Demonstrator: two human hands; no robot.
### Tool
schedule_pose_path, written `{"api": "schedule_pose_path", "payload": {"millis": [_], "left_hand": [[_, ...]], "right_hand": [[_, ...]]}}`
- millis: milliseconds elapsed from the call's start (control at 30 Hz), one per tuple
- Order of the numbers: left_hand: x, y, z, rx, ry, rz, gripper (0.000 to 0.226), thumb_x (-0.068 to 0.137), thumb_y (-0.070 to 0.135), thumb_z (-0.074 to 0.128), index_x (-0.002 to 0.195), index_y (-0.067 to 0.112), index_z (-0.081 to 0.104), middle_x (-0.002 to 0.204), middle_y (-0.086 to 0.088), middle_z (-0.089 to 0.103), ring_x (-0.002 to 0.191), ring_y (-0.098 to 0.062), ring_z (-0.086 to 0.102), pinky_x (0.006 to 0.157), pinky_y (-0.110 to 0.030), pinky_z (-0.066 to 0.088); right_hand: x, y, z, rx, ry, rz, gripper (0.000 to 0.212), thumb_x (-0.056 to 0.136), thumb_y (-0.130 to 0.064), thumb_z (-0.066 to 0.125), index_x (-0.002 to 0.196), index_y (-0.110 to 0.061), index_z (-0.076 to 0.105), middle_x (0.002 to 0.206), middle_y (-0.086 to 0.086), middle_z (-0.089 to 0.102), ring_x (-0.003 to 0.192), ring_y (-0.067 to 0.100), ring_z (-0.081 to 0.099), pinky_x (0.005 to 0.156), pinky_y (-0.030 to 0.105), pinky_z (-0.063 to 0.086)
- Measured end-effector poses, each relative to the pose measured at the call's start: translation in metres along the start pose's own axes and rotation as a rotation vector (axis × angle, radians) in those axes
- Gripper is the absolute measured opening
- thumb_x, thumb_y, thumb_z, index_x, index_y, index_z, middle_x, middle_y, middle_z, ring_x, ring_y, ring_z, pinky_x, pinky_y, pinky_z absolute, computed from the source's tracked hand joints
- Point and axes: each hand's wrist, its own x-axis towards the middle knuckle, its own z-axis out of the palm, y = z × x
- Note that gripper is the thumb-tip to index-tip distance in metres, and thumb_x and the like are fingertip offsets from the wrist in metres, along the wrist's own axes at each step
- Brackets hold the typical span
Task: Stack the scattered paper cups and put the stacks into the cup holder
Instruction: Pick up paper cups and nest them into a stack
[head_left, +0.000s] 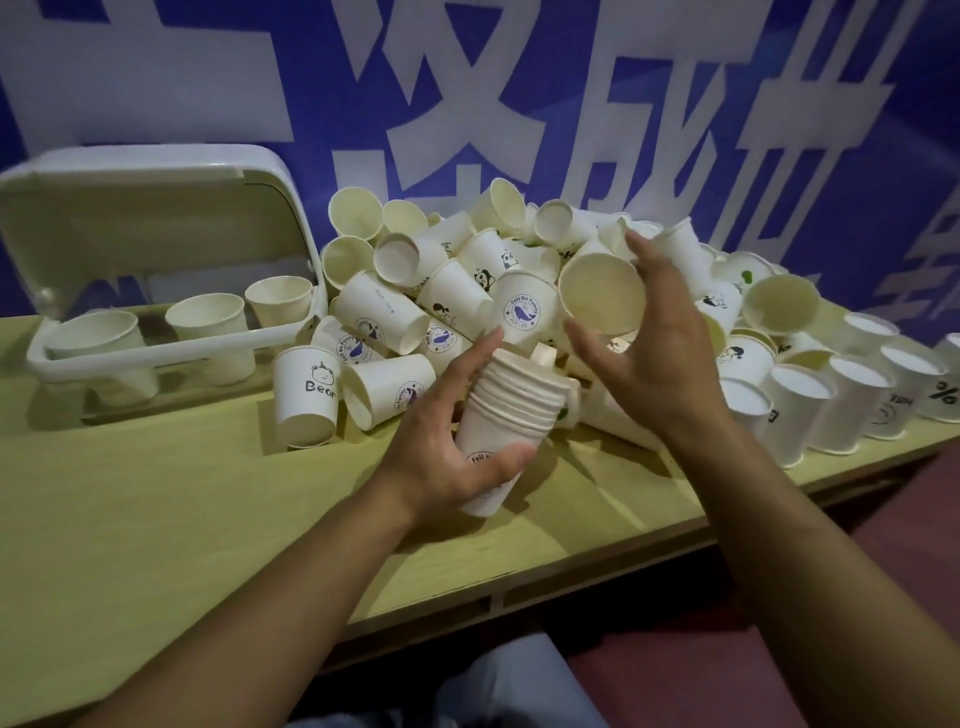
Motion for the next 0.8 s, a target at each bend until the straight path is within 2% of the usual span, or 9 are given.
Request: {"api": "schedule_pose_path", "payload": {"millis": [200,333,400,467,500,533,633,700,800], "left_hand": [[0.008,0.003,0.008,0.017,-0.053,0.013,0.104,0.069,0.051,0.081,0.145,0.07,0.012,0.136,0.039,0.045,0.121,0.008,0.054,0.09,-0.008,0.046],[0.009,0.007,0.015,0.069,-0.066,0.051,0.108,0.068,0.059,0.077,0.143,0.072,0.0,0.135,0.047,0.036,0.116,0.017,0.051,0.089,-0.006,0.047],[0.007,0.008,0.02,0.093,-0.089,0.088,0.11,0.069,0.059,0.077,0.145,0.071,-0.002,0.136,0.05,0.032,0.118,0.01,0.055,0.095,-0.022,0.053],[0.007,0.01,0.026,0.106,-0.086,0.13,0.11,0.071,0.056,0.078,0.147,0.069,-0.001,0.143,0.036,0.037,0.12,-0.006,0.06,0.094,-0.039,0.057],[0.008,0.012,0.028,0.103,-0.073,0.146,0.11,0.071,0.055,0.078,0.148,0.067,0.0,0.144,0.027,0.041,0.119,-0.009,0.061,0.092,-0.04,0.058],[0.01,0.016,0.031,0.091,-0.057,0.159,0.11,0.071,0.053,0.078,0.149,0.066,0.002,0.143,0.024,0.043,0.119,-0.005,0.06,0.091,-0.037,0.058],[0.02,0.023,0.038,0.073,-0.057,0.2,0.102,0.071,0.052,0.077,0.15,0.058,0.012,0.137,0.039,0.038,0.118,0.005,0.054,0.093,-0.027,0.054],[0.026,0.024,0.045,0.053,-0.099,0.23,0.093,0.072,0.05,0.078,0.147,0.05,0.023,0.135,0.029,0.044,0.115,-0.004,0.059,0.092,-0.032,0.056],[0.032,0.022,0.057,0.022,-0.117,0.245,0.086,0.072,0.048,0.079,0.144,0.044,0.031,0.13,0.017,0.053,0.106,-0.005,0.063,0.084,-0.03,0.057]], "right_hand": [[-0.004,-0.012,-0.016,0.244,-0.022,0.066,0.077,0.082,-0.071,0.054,0.145,-0.028,0.047,0.141,-0.004,0.053,0.124,0.016,0.054,0.097,0.045,0.053],[-0.017,-0.011,-0.021,0.141,-0.006,-0.034,0.073,0.087,-0.068,0.048,0.144,-0.023,0.049,0.135,-0.005,0.054,0.12,0.007,0.05,0.097,0.033,0.049],[-0.022,-0.007,-0.023,0.095,-0.011,-0.061,0.071,0.088,-0.067,0.045,0.141,-0.021,0.054,0.134,-0.002,0.059,0.118,0.003,0.049,0.097,0.022,0.043],[-0.028,-0.004,-0.026,0.06,-0.062,-0.068,0.07,0.089,-0.067,0.043,0.139,-0.02,0.058,0.132,0.001,0.062,0.117,0.003,0.05,0.095,0.017,0.038],[-0.033,-0.003,-0.027,0.046,-0.103,-0.064,0.071,0.089,-0.067,0.041,0.139,-0.019,0.058,0.132,0.002,0.063,0.119,0.007,0.052,0.095,0.02,0.038],[-0.038,-0.002,-0.027,0.033,-0.148,-0.057,0.072,0.089,-0.068,0.039,0.14,-0.019,0.057,0.132,0.002,0.063,0.121,0.011,0.053,0.096,0.025,0.04],[-0.05,0.003,-0.03,0.017,-0.231,-0.031,0.076,0.09,-0.07,0.031,0.144,-0.021,0.053,0.135,0.0,0.06,0.125,0.016,0.052,0.102,0.036,0.041],[-0.056,0.01,-0.038,0.018,-0.247,-0.008,0.076,0.091,-0.071,0.028,0.147,-0.024,0.049,0.139,-0.003,0.057,0.128,0.013,0.047,0.104,0.033,0.037],[-0.066,0.023,-0.057,0.028,-0.186,0.047,0.07,0.092,-0.069,0.029,0.145,-0.028,0.049,0.139,-0.008,0.054,0.127,0.011,0.045,0.102,0.033,0.037]]}}
